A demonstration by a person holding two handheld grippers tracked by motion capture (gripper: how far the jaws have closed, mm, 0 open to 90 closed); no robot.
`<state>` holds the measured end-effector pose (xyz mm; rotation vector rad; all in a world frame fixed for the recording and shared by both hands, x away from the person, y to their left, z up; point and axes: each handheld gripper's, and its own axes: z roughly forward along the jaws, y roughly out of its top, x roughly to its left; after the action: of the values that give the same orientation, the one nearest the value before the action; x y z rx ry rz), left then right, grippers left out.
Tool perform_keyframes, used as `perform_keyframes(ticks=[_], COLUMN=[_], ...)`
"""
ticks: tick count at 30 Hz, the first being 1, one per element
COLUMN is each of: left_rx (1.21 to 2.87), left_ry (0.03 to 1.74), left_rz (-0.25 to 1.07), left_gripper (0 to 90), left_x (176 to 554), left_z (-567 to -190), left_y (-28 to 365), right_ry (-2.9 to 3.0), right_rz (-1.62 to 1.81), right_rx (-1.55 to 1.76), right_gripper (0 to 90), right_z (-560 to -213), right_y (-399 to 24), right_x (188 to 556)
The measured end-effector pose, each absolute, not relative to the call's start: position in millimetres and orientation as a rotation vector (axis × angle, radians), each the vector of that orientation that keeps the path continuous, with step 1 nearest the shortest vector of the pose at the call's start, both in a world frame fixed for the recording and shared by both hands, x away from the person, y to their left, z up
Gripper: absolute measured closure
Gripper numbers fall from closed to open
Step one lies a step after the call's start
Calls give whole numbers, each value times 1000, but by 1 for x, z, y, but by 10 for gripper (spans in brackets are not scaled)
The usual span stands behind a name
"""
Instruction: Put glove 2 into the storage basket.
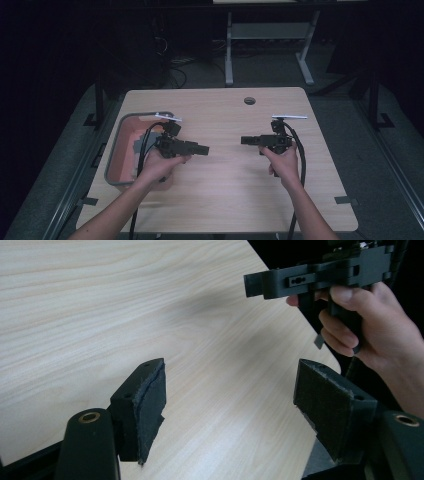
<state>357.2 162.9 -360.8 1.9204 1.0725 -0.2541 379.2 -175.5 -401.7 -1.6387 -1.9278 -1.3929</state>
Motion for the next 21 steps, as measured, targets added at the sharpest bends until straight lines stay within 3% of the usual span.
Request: perform_keyframes(ticks=[21], left_rx=[1914], left_ry=[1031], left_rz=[-274], left_gripper=[293], left_x=[349], left_z=[-381], left_y=[130], right_ry=[-1882], right_rz=[-1403], right_rx=[-1732], right_gripper=[483], right_z=[-418], right_y=[-225], right_x=[363])
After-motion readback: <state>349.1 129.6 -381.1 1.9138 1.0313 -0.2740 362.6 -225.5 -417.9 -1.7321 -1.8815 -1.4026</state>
